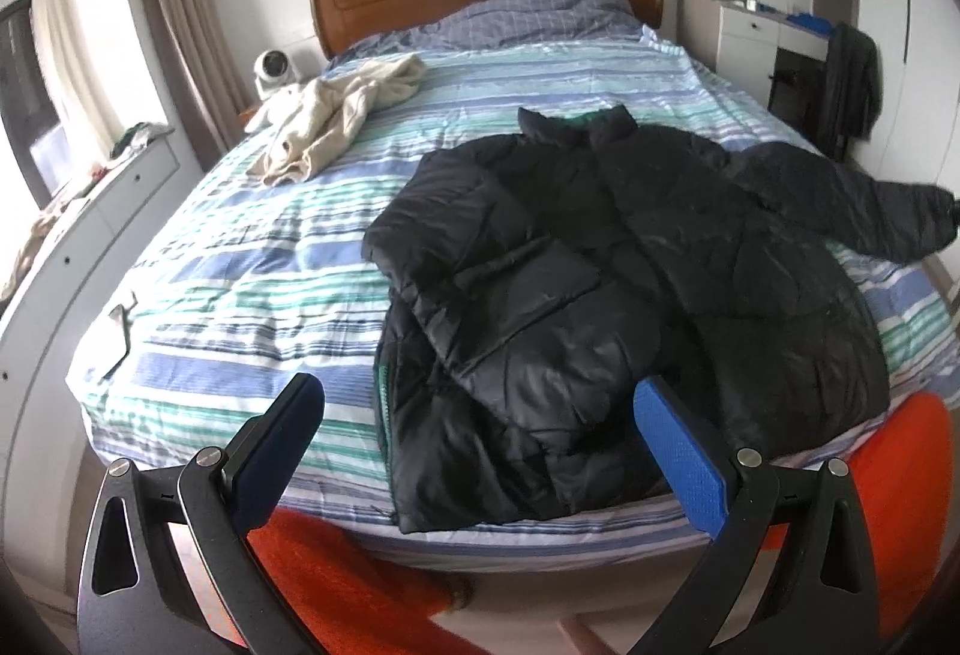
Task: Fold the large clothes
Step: 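Grasp a jacket sleeve with the right gripper and spread it outward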
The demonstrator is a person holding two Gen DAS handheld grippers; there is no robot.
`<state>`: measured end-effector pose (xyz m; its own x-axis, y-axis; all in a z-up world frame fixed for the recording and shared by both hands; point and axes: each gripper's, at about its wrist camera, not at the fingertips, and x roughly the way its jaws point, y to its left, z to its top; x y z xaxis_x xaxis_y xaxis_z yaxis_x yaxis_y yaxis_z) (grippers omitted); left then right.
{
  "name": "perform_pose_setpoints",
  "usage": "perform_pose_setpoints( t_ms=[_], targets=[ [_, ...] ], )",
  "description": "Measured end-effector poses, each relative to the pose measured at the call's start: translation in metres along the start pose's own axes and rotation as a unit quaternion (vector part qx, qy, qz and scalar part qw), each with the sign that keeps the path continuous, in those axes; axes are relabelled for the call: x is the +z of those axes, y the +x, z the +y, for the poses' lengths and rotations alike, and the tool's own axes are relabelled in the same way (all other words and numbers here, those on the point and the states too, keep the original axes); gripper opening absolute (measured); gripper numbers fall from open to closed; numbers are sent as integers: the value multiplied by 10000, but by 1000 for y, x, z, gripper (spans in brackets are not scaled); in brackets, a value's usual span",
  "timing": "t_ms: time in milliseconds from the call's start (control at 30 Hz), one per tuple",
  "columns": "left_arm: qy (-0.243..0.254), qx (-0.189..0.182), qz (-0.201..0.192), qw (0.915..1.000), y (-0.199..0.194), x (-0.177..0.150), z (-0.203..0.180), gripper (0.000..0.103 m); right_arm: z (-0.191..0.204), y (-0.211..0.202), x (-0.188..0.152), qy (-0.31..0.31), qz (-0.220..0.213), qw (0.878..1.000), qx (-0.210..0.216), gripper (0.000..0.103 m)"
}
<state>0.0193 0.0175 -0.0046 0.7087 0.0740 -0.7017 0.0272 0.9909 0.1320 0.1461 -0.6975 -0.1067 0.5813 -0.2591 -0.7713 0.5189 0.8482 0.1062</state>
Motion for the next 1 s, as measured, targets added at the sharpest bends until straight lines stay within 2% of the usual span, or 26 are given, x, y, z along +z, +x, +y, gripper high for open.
perform_pose_setpoints(
  t_ms=[100,133,200,233,267,333,400,533,633,700,733,767,800,833,867,933,1000],
  targets=[
    [240,80,-25,9997,5,3,1,103,-23,25,-26,530,330,9980,-19,17],
    [323,85,-45,9994,7,5,1,103,-28,29,-31,670,363,9971,-52,23],
    [471,-7,-101,9988,9,9,2,103,-47,30,-43,1007,340,9941,-230,48],
    [597,-103,-100,9981,12,11,2,103,-51,26,-47,1112,297,9929,-305,67],
    [735,-220,-92,9970,15,13,0,103,-58,20,-53,1225,206,9918,-285,72],
    [1250,-587,-51,9904,26,14,-8,103,-65,11,-60,1274,93,9913,-311,72],
    [1790,-911,68,9796,42,9,-20,103,-64,-8,-69,1117,-85,9928,-426,72],
    [2787,-1321,250,9509,84,-11,-53,103,-45,-49,-99,712,-225,9970,-211,72],
    [3066,-1509,378,9391,112,-15,-72,103,-16,-71,-120,326,-58,9995,-22,72],
    [3118,-1545,402,9367,128,-14,-77,101,11,-86,-132,-31,-38,9999,163,72],
    [3055,-1671,474,9362,135,-12,-76,79,23,-93,-136,-177,-52,9995,251,72],
    [2897,-1885,613,9364,141,-9,-72,49,39,-103,-141,-378,-84,9985,385,72],
    [2716,-1979,684,9394,144,-5,-67,42,55,-111,-144,-586,-119,9968,522,72],
    [2469,-2059,677,9445,143,1,-58,25,71,-118,-147,-796,-148,9947,630,72],
    [2218,-2125,682,9492,140,8,-47,15,84,-124,-149,-970,-181,9927,692,72],
    [1824,-2205,603,9563,132,23,-24,13,122,-137,-154,-1506,-319,9846,824,72],
    [1357,-2069,308,9684,115,47,14,13,150,-147,-159,-1842,-424,9771,971,72]
  ],
)
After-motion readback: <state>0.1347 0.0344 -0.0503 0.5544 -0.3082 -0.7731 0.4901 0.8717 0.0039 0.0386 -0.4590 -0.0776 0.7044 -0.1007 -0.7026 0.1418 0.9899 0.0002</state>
